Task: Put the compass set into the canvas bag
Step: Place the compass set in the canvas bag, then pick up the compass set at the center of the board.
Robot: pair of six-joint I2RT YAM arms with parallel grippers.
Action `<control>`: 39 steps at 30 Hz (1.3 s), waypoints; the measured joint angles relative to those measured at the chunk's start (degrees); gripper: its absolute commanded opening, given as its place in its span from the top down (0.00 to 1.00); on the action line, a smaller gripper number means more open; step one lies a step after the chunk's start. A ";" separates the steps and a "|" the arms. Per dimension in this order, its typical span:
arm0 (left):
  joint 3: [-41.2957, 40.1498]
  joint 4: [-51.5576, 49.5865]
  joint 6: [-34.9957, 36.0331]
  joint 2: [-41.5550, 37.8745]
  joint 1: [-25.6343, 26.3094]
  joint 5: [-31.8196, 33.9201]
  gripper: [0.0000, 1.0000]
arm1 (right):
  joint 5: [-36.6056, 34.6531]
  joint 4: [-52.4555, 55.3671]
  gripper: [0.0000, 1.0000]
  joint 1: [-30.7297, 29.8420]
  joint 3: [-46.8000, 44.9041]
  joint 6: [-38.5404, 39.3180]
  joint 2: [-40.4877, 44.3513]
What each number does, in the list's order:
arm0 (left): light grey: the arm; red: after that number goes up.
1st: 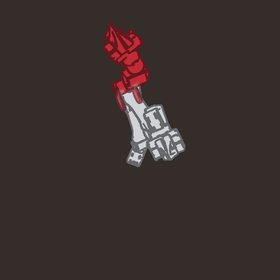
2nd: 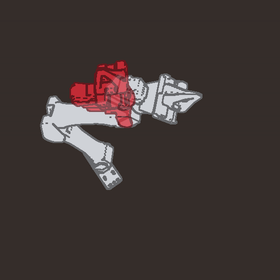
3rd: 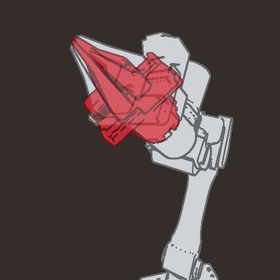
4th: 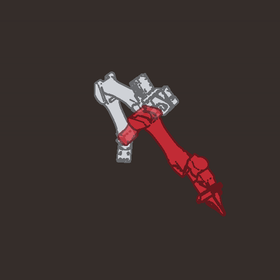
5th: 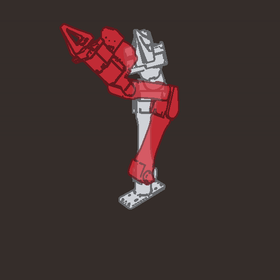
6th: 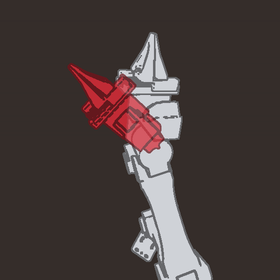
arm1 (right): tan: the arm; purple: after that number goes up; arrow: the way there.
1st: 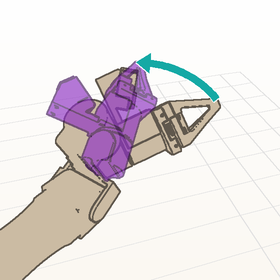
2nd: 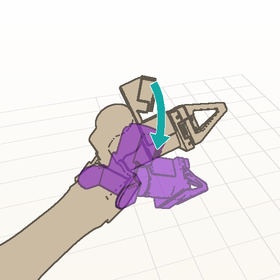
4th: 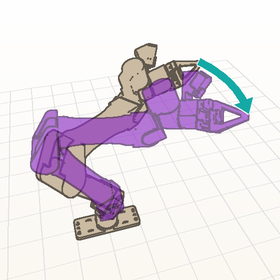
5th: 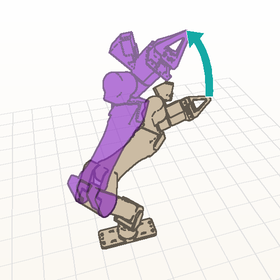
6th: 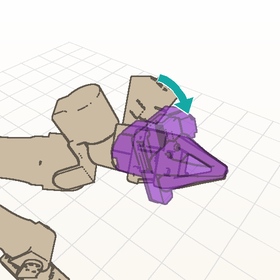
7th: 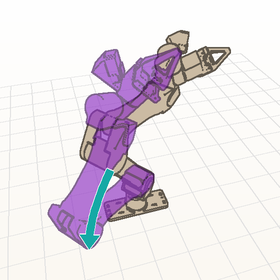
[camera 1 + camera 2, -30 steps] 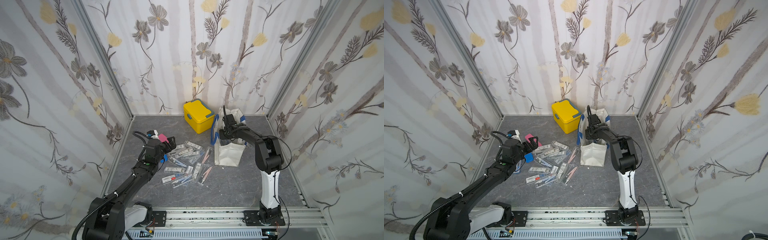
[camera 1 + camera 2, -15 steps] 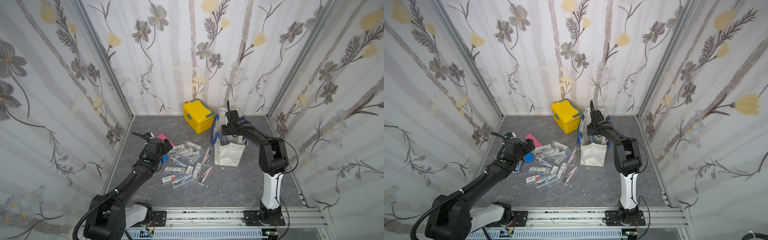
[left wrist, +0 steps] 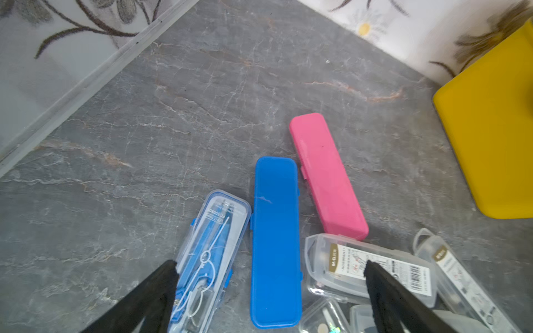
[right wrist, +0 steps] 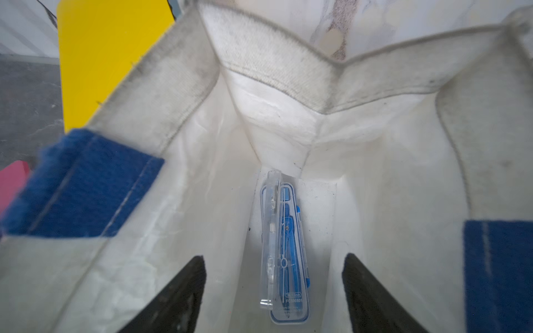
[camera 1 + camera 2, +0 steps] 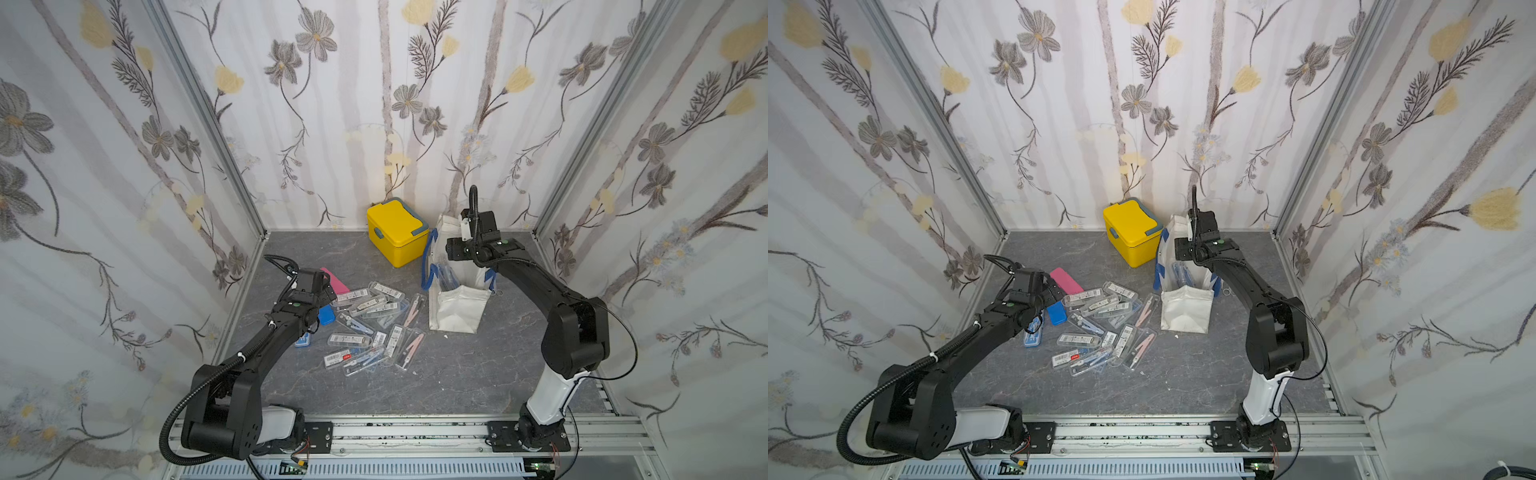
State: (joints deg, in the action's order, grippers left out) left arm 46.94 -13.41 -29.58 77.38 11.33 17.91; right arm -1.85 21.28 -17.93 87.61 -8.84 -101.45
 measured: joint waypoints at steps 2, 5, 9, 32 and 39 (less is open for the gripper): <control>1.55 -2.49 1.36 2.16 -0.61 0.61 0.00 | 0.04 -2.40 0.01 -0.02 -2.91 -0.04 3.32; 4.04 -6.16 2.62 6.03 -1.42 1.99 0.00 | -0.22 -7.48 0.01 -0.07 -8.76 -0.11 9.07; 6.69 -10.95 3.87 12.09 -1.88 3.52 0.00 | -1.51 -16.09 0.01 -0.04 -18.53 -0.74 18.60; 2.01 -9.97 5.64 15.34 -7.69 -2.67 0.12 | 15.65 -38.73 0.01 -4.09 -34.71 -3.15 29.27; 3.65 -5.11 6.03 19.15 -8.94 -4.59 0.21 | 17.14 -41.57 0.01 -8.72 -33.70 -3.15 29.55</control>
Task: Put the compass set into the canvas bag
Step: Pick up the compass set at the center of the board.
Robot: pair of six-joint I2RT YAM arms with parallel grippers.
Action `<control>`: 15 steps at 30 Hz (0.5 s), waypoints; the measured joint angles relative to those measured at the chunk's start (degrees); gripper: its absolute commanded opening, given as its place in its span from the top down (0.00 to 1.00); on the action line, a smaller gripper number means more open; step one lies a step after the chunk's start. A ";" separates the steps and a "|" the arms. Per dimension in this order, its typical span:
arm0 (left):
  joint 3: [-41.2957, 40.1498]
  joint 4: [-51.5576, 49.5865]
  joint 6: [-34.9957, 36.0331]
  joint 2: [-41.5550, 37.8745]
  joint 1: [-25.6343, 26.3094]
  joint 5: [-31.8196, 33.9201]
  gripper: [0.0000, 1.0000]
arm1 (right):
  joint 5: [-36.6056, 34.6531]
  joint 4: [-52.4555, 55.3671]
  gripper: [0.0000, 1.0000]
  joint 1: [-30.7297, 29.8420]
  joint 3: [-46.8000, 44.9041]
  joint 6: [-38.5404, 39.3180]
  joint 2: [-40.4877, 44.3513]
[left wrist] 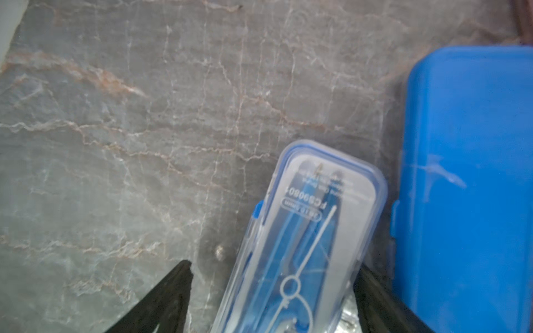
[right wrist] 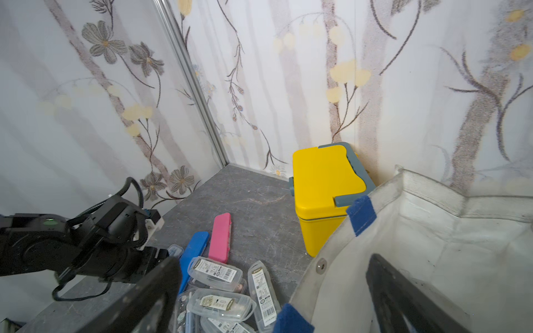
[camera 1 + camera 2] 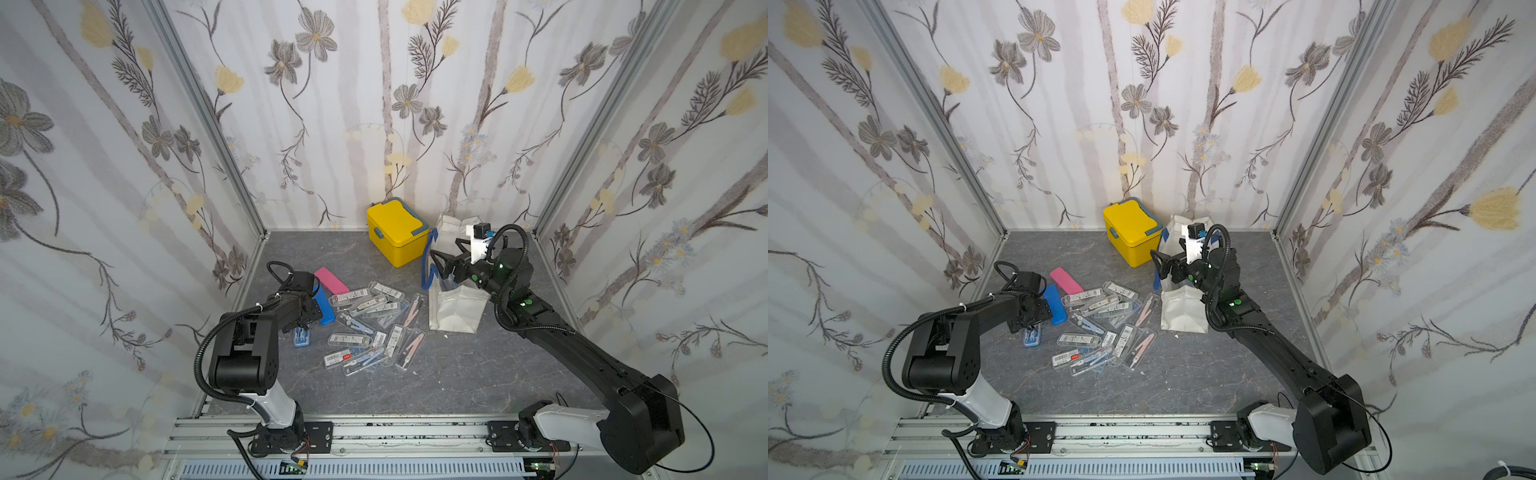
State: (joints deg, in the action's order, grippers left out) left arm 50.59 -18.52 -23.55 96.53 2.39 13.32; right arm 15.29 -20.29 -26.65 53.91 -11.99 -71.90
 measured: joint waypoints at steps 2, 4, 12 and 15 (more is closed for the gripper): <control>0.76 1.31 0.02 1.14 -0.15 -0.15 0.26 | 0.02 -0.02 0.01 -1.22 0.63 0.20 -0.44; 1.46 2.38 0.17 2.12 -0.15 -0.81 0.30 | 0.02 -0.07 0.01 -1.79 0.92 0.31 -1.05; 1.51 5.18 0.85 2.97 -0.20 -1.51 0.40 | 0.87 -0.07 0.01 -3.67 2.21 -0.04 -3.21; 1.01 5.79 0.94 2.78 -0.20 -1.42 0.42 | 1.49 -0.04 0.00 -4.37 3.17 -0.59 -4.20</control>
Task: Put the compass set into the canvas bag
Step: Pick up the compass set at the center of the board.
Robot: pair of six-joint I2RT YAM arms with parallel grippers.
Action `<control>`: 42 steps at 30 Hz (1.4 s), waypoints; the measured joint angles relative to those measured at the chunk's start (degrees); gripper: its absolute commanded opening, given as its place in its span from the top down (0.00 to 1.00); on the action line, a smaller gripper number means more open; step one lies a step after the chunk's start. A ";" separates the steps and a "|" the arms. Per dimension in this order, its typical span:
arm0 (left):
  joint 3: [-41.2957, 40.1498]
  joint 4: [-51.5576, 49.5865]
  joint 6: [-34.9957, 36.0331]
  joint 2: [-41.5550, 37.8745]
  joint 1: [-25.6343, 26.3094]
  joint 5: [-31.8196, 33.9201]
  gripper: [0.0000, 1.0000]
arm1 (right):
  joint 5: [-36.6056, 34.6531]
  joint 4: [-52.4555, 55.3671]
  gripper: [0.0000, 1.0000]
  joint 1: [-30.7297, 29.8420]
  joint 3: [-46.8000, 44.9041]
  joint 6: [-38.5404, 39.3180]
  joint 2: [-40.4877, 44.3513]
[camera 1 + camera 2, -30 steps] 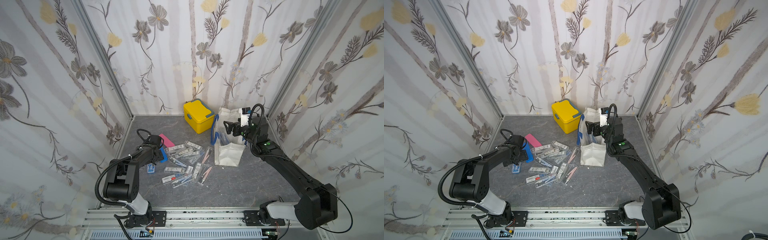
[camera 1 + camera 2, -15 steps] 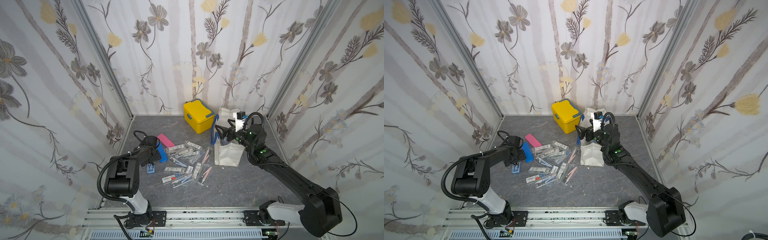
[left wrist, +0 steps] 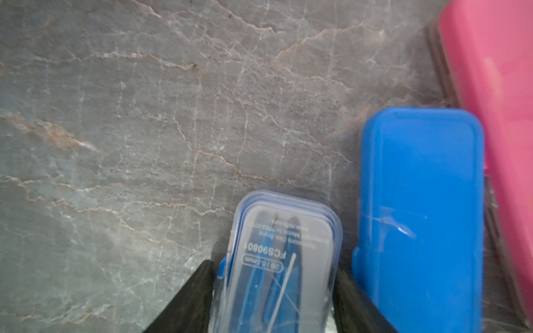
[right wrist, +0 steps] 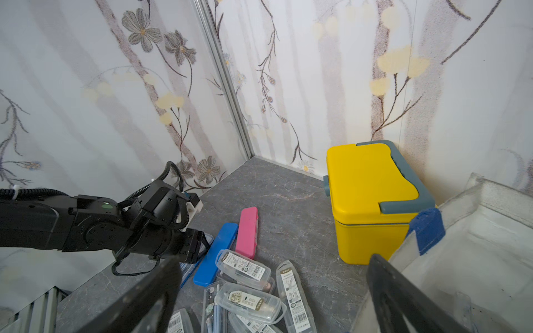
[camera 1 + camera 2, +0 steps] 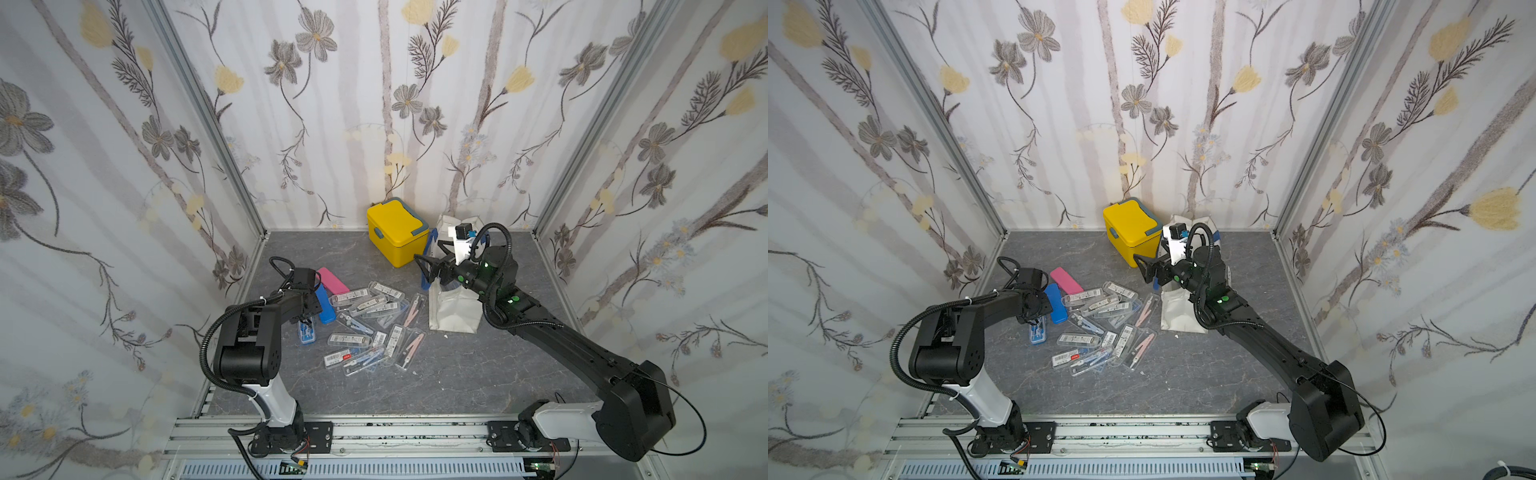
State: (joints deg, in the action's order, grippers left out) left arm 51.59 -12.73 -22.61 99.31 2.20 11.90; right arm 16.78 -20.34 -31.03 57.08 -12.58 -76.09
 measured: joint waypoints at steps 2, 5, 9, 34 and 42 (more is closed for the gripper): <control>-0.37 0.48 0.11 -0.20 0.00 0.07 0.43 | 0.48 0.02 0.00 -0.55 0.50 -0.02 -0.55; -1.03 0.52 0.13 -0.92 0.00 0.04 0.45 | 0.42 0.11 0.00 -1.55 1.18 -0.39 -1.66; -2.34 -1.03 0.11 -2.89 -0.02 -0.70 0.46 | -0.61 1.20 0.01 -3.08 2.40 0.20 -3.58; -12.94 8.41 0.28 -31.21 0.13 -17.11 0.50 | 3.87 7.52 0.00 -14.01 13.18 4.17 -21.75; -9.73 13.16 -4.37 -31.91 2.27 -25.07 0.50 | 7.28 8.04 0.12 -16.33 17.09 2.99 -27.91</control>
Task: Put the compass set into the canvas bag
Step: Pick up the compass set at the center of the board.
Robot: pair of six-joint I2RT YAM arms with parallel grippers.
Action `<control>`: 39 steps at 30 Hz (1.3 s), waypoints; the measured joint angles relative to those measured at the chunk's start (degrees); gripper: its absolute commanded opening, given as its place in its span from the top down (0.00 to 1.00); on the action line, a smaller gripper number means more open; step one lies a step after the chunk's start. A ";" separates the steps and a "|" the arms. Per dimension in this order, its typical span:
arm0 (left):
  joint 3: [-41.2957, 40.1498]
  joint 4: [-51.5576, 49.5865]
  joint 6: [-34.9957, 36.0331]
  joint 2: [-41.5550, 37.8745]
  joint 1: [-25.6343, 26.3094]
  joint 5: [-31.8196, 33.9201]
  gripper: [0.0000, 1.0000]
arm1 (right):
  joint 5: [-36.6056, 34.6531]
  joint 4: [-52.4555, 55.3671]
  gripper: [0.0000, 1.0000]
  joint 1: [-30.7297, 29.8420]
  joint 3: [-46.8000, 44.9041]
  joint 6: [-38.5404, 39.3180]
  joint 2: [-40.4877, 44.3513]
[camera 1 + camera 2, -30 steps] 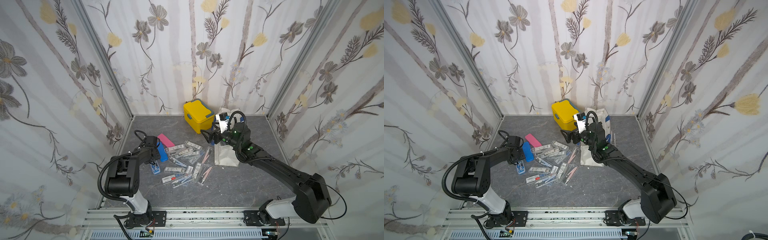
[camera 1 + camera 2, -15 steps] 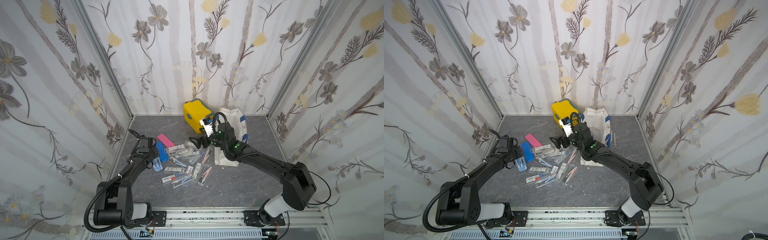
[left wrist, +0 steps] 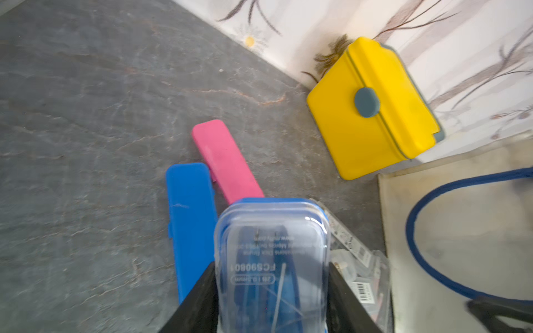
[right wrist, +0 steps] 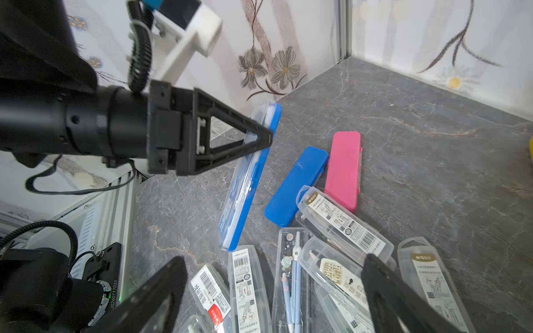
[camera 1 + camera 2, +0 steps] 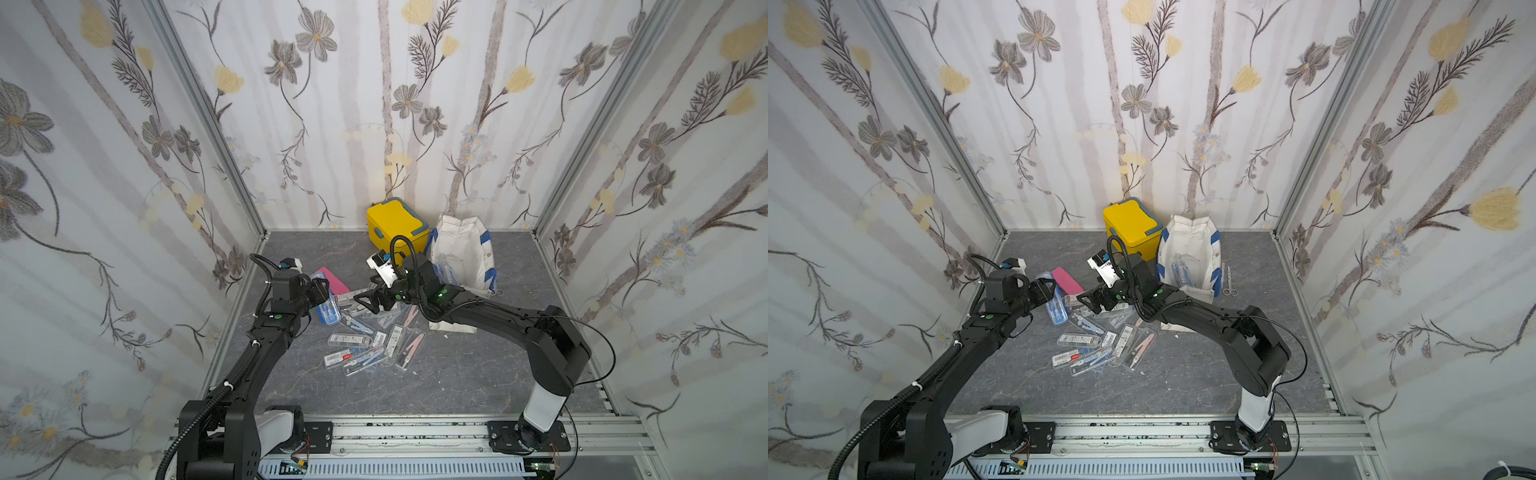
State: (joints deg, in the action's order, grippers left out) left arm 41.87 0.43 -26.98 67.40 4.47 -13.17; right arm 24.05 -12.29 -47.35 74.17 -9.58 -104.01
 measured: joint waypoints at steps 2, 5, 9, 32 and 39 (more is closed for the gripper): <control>1.05 1.29 -1.09 0.68 1.11 -1.33 0.50 | 1.27 0.02 0.16 -0.94 1.09 -0.79 -1.73; 1.97 2.78 -2.69 1.66 2.62 -3.19 0.50 | 3.06 0.02 0.27 -1.53 2.71 -2.14 -4.02; 4.00 4.33 -4.22 3.56 4.90 -4.68 0.50 | 3.26 -0.07 0.30 -1.46 4.87 -3.74 -6.01; 5.73 7.32 -5.60 5.05 7.69 -5.14 0.48 | 0.28 -0.11 0.86 -0.76 8.87 -11.19 -9.77; 5.20 7.96 -5.88 5.01 7.69 -4.87 0.35 | 1.14 -0.42 0.89 -0.55 8.92 -12.35 -10.19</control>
State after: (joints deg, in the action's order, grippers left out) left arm 47.07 8.38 -32.86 72.40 12.16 -18.04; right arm 25.19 -12.71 -47.90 83.09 -21.93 -114.19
